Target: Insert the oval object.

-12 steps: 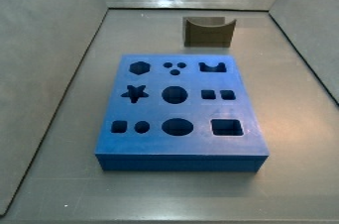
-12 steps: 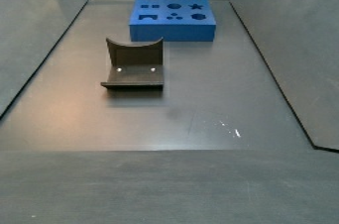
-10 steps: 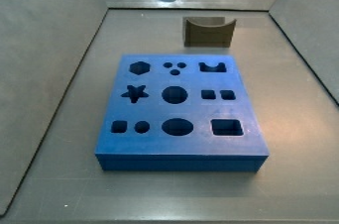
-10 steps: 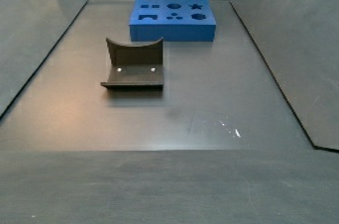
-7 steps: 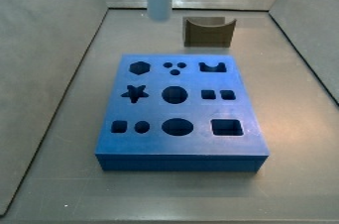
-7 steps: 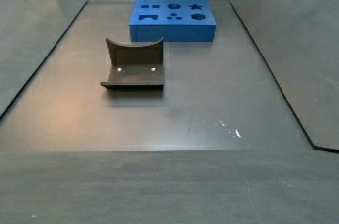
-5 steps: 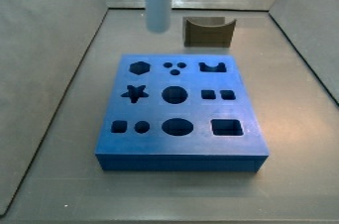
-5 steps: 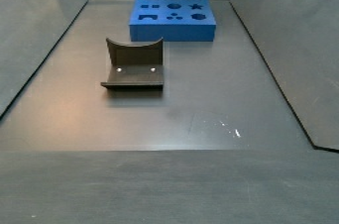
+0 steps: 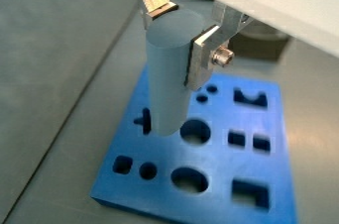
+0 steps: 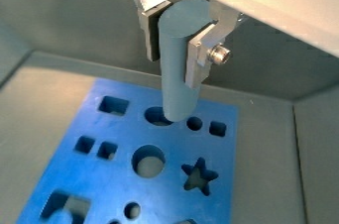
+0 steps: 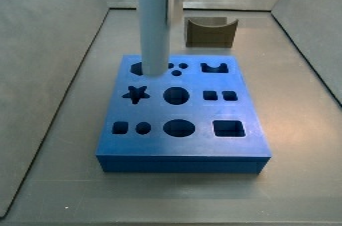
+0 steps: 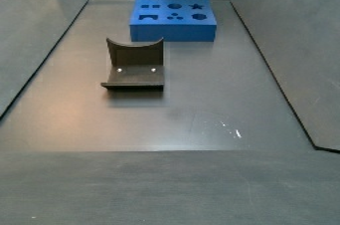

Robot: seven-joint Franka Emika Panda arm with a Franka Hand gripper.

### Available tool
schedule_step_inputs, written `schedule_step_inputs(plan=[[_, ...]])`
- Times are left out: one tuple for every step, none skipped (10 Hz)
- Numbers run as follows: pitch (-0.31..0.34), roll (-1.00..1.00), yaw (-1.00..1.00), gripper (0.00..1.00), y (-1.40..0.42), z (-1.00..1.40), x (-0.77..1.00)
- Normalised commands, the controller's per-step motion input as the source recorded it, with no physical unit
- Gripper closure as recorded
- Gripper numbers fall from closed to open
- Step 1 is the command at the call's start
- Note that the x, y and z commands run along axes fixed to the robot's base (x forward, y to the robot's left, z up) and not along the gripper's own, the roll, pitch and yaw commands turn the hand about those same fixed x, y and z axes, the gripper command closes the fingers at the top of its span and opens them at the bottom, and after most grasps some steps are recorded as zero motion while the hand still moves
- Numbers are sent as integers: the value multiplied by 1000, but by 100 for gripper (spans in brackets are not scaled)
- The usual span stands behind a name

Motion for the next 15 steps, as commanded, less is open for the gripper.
schedule_step_inputs(plan=[[-10,29,-960,100,-237,-511,0],[-13,29,-966,100,-237,-509,0],[-13,27,-966,100,-234,-509,0],[0,16,-1000,100,-189,-471,0],[0,0,-997,100,-180,-354,0],[0,0,-969,100,-194,-237,0],[0,0,-826,100,-217,-243,197],[0,0,-829,100,-220,-211,186],[0,-59,-877,100,-206,-3,89],[0,-37,-797,100,-209,-120,220],[0,0,-997,100,-163,-274,0],[0,0,-1000,100,-31,-383,0],[0,9,-1000,100,0,-380,0],[0,0,-1000,100,0,-334,0],[0,0,-851,100,0,-234,266]])
